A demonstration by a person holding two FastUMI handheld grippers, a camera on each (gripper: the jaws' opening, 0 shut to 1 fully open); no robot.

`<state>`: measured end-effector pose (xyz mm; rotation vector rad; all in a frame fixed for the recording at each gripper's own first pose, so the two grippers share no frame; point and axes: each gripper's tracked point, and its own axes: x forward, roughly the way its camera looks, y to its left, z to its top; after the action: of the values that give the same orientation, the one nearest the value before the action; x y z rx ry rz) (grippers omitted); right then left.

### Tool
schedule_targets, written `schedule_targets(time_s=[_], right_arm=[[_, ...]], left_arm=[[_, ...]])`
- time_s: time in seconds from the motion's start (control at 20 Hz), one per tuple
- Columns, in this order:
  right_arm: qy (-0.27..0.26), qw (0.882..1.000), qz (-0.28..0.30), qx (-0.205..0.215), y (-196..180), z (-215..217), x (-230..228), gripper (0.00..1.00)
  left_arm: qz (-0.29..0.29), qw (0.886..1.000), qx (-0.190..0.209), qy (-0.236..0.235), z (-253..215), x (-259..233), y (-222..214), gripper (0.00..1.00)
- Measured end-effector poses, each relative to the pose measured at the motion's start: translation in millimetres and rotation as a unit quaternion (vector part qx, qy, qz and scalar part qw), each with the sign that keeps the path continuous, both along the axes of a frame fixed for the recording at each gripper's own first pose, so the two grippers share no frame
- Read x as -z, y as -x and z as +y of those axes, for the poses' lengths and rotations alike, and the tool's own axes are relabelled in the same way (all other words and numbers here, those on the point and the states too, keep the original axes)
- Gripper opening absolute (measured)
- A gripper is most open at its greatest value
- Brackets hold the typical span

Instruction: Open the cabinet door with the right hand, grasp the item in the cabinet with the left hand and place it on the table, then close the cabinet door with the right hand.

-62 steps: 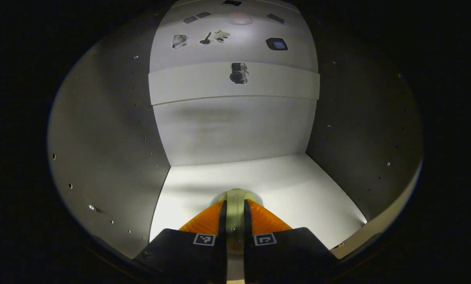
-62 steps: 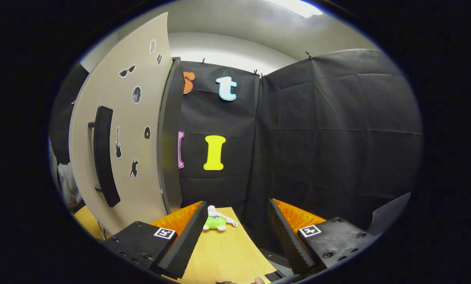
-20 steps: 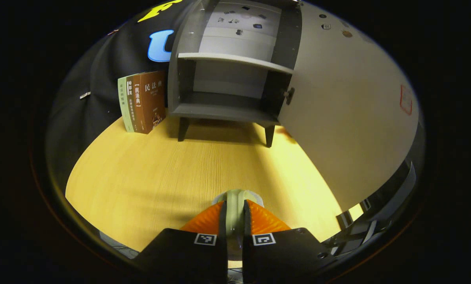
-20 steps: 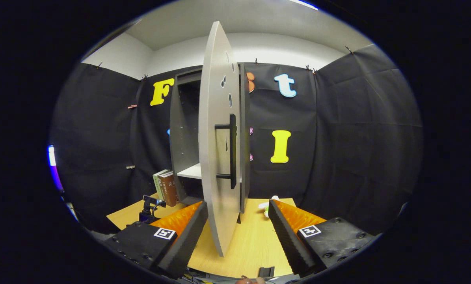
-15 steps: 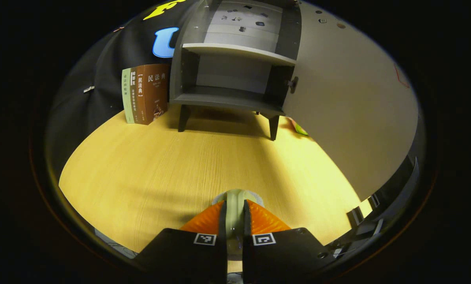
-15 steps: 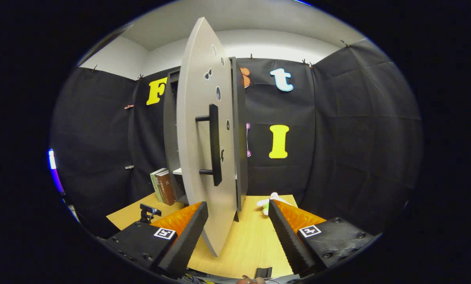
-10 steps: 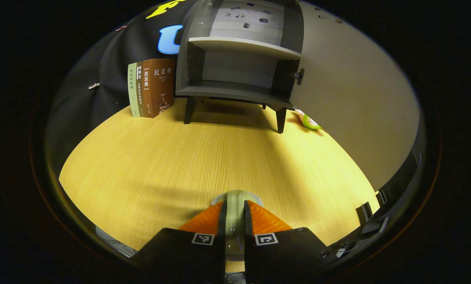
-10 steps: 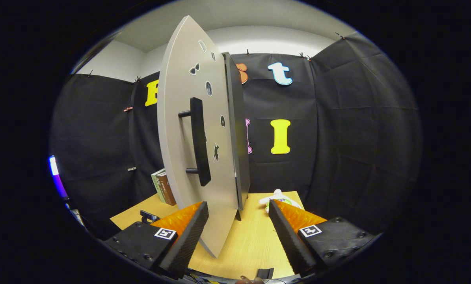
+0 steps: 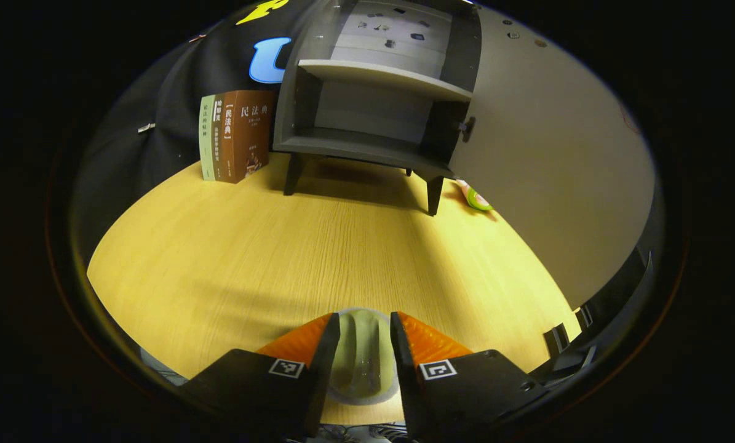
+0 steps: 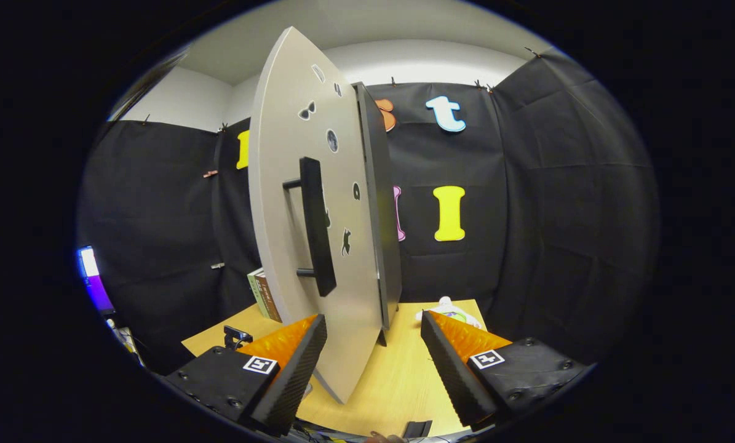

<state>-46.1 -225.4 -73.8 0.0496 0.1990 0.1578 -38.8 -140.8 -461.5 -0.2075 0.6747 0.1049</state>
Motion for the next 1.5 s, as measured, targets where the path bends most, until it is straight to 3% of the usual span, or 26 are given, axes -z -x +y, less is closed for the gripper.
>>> schedule_targets(time_s=[0.2, 0.4, 0.6, 0.75, 1.0, 1.25, 1.5], right_arm=[[-0.019, 0.999, -0.022, -0.024, -4.4, 14.8, -16.5, 0.97], [-0.027, 0.997, -0.049, -0.053, -11.2, 29.4, -30.7, 0.97], [-0.032, 0.995, -0.061, -0.067, -22.5, 34.1, -36.1, 0.97], [-0.034, 0.994, -0.060, -0.085, -31.6, 38.6, -34.3, 0.97], [-0.031, 0.991, -0.049, -0.119, -42.2, 46.6, -26.2, 0.97], [-0.038, 0.985, -0.044, -0.162, -47.9, 64.1, -24.4, 0.97], [-0.049, 0.979, -0.032, -0.195, -46.4, 110.1, -16.4, 0.97]], left_arm=[[-0.098, 0.993, 0.043, -0.058, 4.4, -115.8, -10.8, 0.54], [-0.221, 0.966, 0.082, -0.109, -6.0, -249.4, -11.2, 0.59], [-0.298, 0.948, 0.080, -0.081, -20.6, -333.1, -1.2, 0.96], [-0.336, 0.934, 0.077, -0.098, -19.0, -379.3, 13.0, 0.95], [-0.376, 0.911, 0.073, -0.153, -20.9, -429.0, 26.6, 0.95], [-0.395, 0.905, 0.032, -0.154, -9.4, -446.9, 31.6, 0.95], [-0.379, 0.911, 0.016, -0.162, 20.6, -435.2, 29.9, 0.95]])
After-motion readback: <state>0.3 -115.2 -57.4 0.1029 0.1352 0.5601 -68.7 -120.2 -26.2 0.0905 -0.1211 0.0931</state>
